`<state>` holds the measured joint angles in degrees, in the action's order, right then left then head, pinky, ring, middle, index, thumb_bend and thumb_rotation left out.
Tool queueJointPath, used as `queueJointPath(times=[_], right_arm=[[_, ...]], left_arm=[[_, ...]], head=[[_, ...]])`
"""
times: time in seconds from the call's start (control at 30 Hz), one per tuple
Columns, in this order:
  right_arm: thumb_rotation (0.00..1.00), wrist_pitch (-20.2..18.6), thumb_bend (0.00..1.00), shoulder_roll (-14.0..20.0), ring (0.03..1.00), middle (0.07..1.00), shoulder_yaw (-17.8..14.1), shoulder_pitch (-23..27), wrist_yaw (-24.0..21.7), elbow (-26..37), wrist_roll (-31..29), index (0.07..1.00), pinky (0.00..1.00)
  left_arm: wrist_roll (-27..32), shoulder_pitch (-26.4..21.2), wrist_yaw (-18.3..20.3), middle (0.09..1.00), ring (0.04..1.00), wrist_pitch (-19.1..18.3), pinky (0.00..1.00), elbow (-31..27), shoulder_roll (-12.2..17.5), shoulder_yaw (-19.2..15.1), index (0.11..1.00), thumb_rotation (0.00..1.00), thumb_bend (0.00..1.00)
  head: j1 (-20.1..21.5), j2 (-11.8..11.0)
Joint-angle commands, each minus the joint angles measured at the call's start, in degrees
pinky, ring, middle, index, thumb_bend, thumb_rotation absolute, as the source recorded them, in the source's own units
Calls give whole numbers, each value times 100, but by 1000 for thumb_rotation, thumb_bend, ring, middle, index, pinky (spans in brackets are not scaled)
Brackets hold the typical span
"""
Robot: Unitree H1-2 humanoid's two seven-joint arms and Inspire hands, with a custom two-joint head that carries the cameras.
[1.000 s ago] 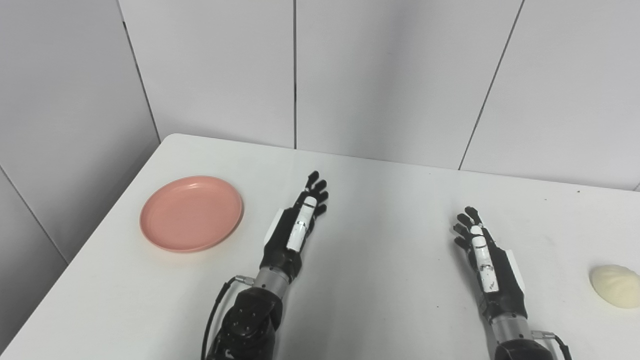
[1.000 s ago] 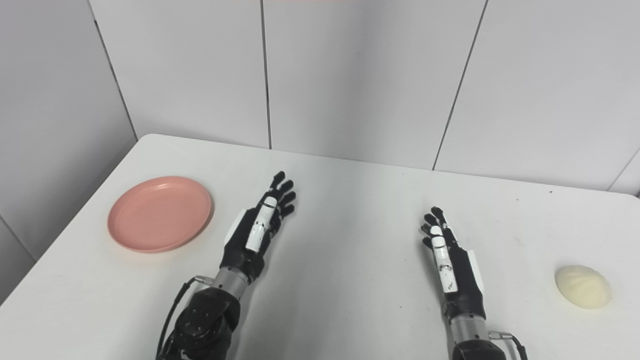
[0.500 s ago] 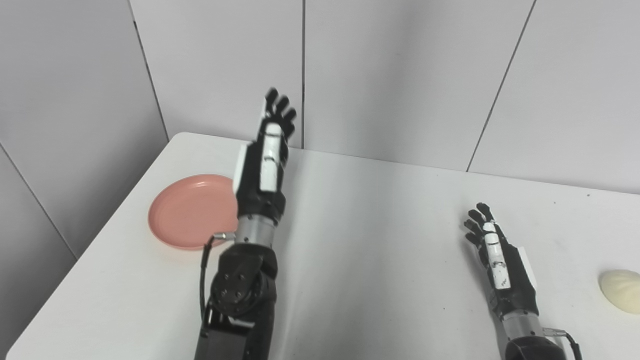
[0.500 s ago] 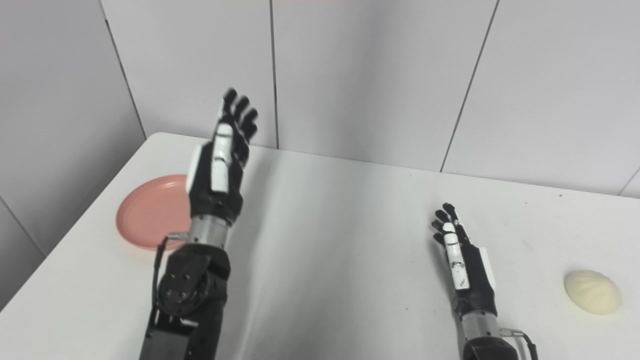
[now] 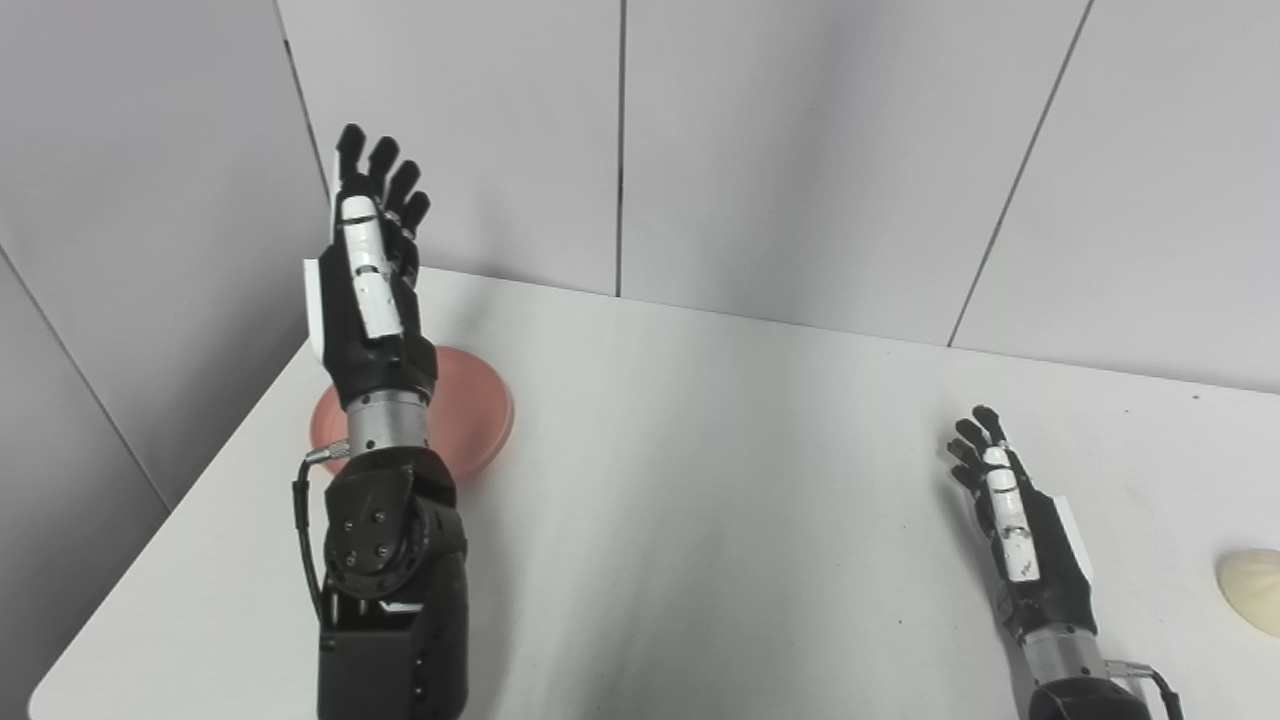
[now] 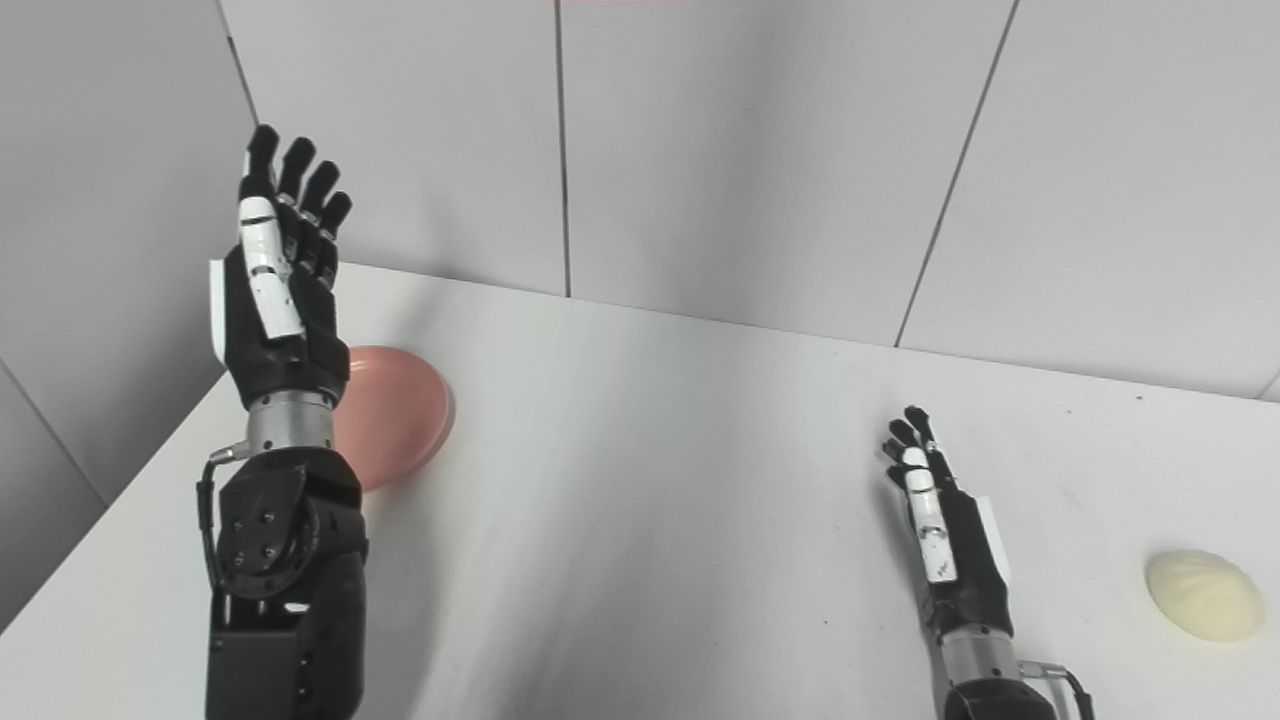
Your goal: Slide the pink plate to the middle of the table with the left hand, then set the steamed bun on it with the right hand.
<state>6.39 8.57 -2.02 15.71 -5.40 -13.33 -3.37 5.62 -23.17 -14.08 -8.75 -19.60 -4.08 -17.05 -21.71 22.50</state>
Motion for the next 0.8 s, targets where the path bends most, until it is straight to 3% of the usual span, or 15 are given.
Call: queueJointPath(times=[0.0, 0.43, 0.77], right_arm=[[1000, 211, 183, 68, 925, 938, -57, -277, -3, -155, 3, 959, 939], [1000, 78, 164, 71, 935, 944, -67, -368, -15, 106, -1, 965, 952], [1000, -22, 173, 96, 925, 934, -68, -390, 13, 229, 62, 953, 938]], left_arm=[[85, -258, -92, 937, 919, 326, 919, -131, 171, -113, 943, 1000, 441], [524, -365, -464, 949, 938, 387, 944, -44, 635, -764, 945, 1000, 437], [939, -369, -553, 944, 930, 668, 949, 589, 1008, -1249, 942, 1000, 446]], head=[[-26, 16], [-114, 110], [-185, 167]])
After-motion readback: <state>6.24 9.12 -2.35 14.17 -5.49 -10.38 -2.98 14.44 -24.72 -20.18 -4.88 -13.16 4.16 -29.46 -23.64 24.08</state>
